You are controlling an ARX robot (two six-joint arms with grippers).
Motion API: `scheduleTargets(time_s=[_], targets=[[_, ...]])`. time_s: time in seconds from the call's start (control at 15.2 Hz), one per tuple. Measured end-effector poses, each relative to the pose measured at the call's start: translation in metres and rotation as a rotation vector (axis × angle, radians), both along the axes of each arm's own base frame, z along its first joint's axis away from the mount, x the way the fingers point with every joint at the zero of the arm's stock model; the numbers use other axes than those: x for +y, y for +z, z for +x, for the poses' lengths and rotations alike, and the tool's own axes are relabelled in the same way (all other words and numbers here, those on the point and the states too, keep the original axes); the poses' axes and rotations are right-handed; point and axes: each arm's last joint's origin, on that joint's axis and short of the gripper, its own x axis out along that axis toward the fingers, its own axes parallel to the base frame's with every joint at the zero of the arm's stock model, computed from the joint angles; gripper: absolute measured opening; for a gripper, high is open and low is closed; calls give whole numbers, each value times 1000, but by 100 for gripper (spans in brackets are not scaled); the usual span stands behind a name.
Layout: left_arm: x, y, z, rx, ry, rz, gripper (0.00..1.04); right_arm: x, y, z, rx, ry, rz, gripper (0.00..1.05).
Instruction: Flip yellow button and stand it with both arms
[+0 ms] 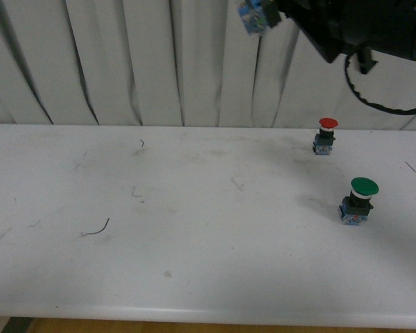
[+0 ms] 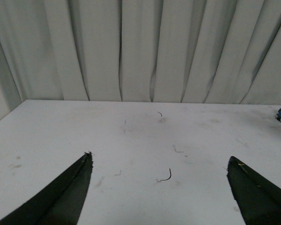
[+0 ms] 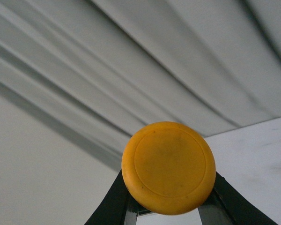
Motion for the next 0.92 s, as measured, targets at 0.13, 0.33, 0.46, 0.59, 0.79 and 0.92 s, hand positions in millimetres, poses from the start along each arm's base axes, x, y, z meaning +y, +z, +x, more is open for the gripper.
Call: scheduleTargets(time_s=[0.13, 0.33, 0.46, 0.59, 0.79, 0.92], targets=[[0, 0, 0, 0, 0, 0, 97, -45, -4, 16, 37, -175, -240, 29], [0, 0, 0, 0, 0, 0, 98, -93, 0, 30, 62, -347, -528, 29], [0, 0, 0, 0, 0, 0, 98, -119, -21, 45, 163, -433, -673, 29], [0, 0, 0, 0, 0, 0, 98, -124, -39, 54, 232, -443, -708, 29], [0, 0, 0, 0, 0, 0, 98, -113, -60, 70, 286, -418, -770, 29], [0, 0, 0, 0, 0, 0, 98, -108, -74, 80, 322, -434, -839, 29]])
